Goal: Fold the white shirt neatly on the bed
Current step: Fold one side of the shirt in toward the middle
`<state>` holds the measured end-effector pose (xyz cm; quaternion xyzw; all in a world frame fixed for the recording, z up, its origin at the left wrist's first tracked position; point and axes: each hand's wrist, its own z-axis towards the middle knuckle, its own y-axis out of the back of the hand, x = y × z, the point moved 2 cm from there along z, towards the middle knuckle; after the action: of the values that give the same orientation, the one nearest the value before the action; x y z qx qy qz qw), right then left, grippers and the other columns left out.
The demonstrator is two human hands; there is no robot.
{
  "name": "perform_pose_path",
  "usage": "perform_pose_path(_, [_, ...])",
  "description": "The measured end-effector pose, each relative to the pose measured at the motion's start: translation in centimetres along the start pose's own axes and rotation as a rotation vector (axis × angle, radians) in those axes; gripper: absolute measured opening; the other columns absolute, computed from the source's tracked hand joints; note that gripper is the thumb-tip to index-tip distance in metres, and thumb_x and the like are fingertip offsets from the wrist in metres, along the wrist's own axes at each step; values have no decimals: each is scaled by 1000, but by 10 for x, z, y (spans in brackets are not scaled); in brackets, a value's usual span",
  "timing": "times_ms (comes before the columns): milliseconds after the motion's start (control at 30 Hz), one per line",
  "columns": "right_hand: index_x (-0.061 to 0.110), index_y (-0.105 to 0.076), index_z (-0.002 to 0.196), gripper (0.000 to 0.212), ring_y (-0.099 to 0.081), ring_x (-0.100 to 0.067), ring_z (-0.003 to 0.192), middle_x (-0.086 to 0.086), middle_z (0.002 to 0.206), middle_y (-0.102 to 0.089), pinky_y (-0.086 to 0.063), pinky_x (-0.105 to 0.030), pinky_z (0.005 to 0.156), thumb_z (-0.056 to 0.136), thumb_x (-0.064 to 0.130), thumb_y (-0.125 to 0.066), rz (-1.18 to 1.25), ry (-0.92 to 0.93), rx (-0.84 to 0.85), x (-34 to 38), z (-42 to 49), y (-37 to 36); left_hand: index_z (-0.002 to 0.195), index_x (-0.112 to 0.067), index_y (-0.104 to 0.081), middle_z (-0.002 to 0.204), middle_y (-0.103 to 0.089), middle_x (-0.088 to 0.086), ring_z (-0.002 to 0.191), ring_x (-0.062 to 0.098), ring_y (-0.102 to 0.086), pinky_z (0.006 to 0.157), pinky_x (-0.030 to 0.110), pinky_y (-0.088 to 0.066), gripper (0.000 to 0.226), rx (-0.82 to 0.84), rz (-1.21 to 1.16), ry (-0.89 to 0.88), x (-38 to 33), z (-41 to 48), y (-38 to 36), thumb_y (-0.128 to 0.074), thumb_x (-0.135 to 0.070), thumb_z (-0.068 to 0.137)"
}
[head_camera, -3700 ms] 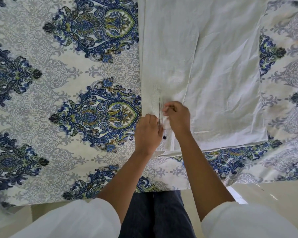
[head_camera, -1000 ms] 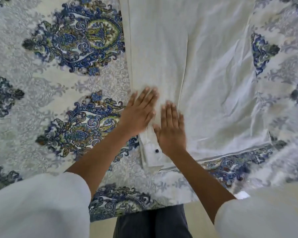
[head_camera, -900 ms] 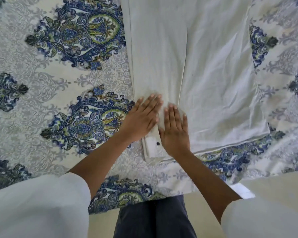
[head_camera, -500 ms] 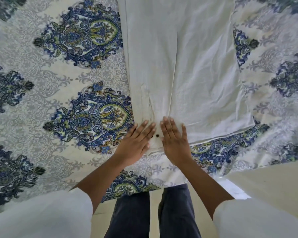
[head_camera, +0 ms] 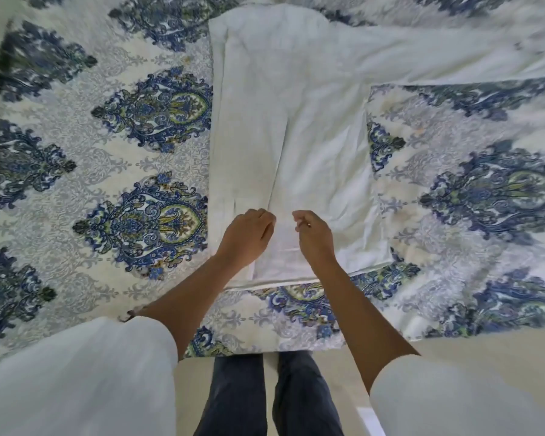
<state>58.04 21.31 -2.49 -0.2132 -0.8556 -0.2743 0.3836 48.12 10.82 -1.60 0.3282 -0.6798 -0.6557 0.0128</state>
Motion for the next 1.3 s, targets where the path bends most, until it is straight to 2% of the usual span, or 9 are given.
perform_pose_path(300, [14, -60, 97, 22, -58, -15, 74, -4, 92, -60, -46, -26, 64, 94, 4, -41, 278, -230, -219, -18, 70, 98, 111, -11, -60, 115, -60, -1, 106, 16, -55, 84, 27, -42, 28, -12, -334, 177, -60, 111, -25, -35, -15, 98])
perform_pose_path(467, [4, -53, 124, 41, -48, -31, 120, -15, 130, -53, -39, -35, 98, 87, 21, -57, -477, -279, -188, -51, 101, 130, 114, -8, -59, 117, -53, 10, 112, 24, -50, 89, 32, -41, 28, 180, -307, 321, -56, 142, -67, -43, -12, 91])
perform_pose_path(533, [2, -46, 128, 55, -50, -34, 119, -17, 129, -53, -45, -40, 96, 81, 24, -64, -591, -335, -145, -65, 100, 133, 112, -6, -59, 114, -53, 13, 112, 27, -50, 91, 32, -39, 27, 309, -337, 336, -61, 129, -93, -50, -12, 87])
perform_pose_path(800, [-2, -61, 116, 41, -61, -30, 108, -18, 117, -64, -47, -29, 80, 81, 16, -70, -767, -368, 209, -70, 90, 160, 121, -8, -51, 121, -52, 8, 111, 21, -49, 86, 32, -45, 31, 428, -343, 216, -122, 72, -125, -50, -10, 91])
perform_pose_path(933, [-1, -63, 111, 36, -63, -27, 95, -19, 109, -66, -48, -30, 77, 80, 16, -71, -688, -404, 241, -74, 81, 163, 104, -4, -60, 110, -61, 11, 99, 24, -58, 78, 26, -40, 22, 273, -408, 378, -126, 104, -110, -41, -7, 93])
perform_pose_path(1067, [-3, -62, 97, 34, -59, -27, 72, -18, 84, -63, -51, -34, 74, 79, 24, -74, -442, -518, 299, -69, 92, 167, 107, -2, -57, 112, -54, 16, 105, 31, -54, 84, 39, -43, 23, 83, -281, 386, -109, 187, -93, -46, -15, 91])
perform_pose_path(1133, [-2, -62, 93, 30, -63, -29, 77, -17, 87, -64, -53, -37, 78, 83, 26, -70, -397, -437, 270, -67, 104, 168, 116, -1, -51, 119, -50, 17, 110, 32, -51, 86, 43, -45, 34, 38, -128, 356, -103, 230, -87, -48, -25, 93])
perform_pose_path(1200, [11, -55, 70, 24, -53, -17, 60, -7, 67, -54, -46, -28, 64, 86, 25, -65, -375, -286, 261, -60, 118, 165, 122, 0, -45, 123, -47, 16, 112, 33, -48, 85, 43, -46, 45, 10, 30, 325, -99, 268, -80, -48, -35, 93])
perform_pose_path(1300, [19, -48, 67, 25, -39, -8, 53, 4, 57, -42, -31, -22, 52, 87, 24, -62, -274, -151, 194, -50, 139, 162, 124, -1, -43, 124, -45, 15, 113, 32, -47, 82, 42, -46, 49, -44, 209, 275, -96, 319, -75, -48, -38, 92])
